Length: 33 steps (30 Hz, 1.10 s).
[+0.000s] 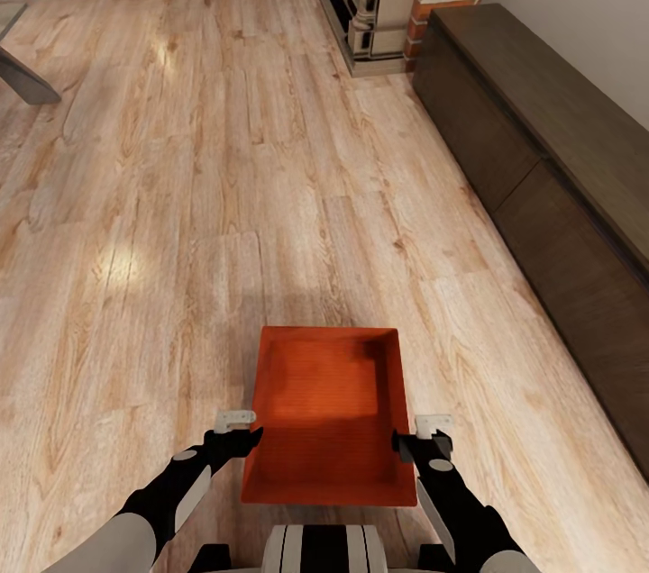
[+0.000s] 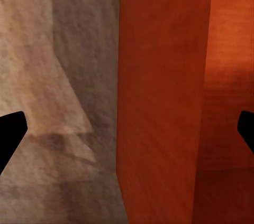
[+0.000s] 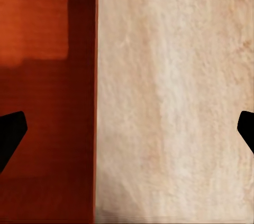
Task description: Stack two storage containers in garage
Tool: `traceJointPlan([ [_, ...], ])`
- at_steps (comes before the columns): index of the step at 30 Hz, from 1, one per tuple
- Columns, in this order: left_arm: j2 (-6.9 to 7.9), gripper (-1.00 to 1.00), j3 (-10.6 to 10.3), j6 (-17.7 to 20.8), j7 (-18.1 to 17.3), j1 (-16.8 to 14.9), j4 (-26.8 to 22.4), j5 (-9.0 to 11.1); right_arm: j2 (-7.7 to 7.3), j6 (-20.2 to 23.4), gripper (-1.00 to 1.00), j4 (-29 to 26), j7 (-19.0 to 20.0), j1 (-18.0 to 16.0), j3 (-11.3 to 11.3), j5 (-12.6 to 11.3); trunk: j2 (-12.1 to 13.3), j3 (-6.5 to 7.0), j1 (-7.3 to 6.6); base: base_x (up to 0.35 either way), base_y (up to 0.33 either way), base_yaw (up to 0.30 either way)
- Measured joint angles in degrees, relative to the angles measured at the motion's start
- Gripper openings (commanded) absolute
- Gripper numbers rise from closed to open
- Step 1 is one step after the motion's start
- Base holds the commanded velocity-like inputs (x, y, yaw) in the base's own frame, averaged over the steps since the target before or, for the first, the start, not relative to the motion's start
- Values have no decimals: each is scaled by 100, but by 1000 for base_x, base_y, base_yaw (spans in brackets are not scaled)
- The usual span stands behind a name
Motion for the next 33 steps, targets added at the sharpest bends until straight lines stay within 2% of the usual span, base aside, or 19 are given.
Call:
traceJointPlan([
  [9,1,100,0,0,5,0,4,0,2,116,100,0,-1,-3,1,4,0,0,0,0,0,0],
  [33,-17,100,6,0,47,0,40,-16,37,85,100,0,15,-3,8,4,0,0,0,0,0,0],
])
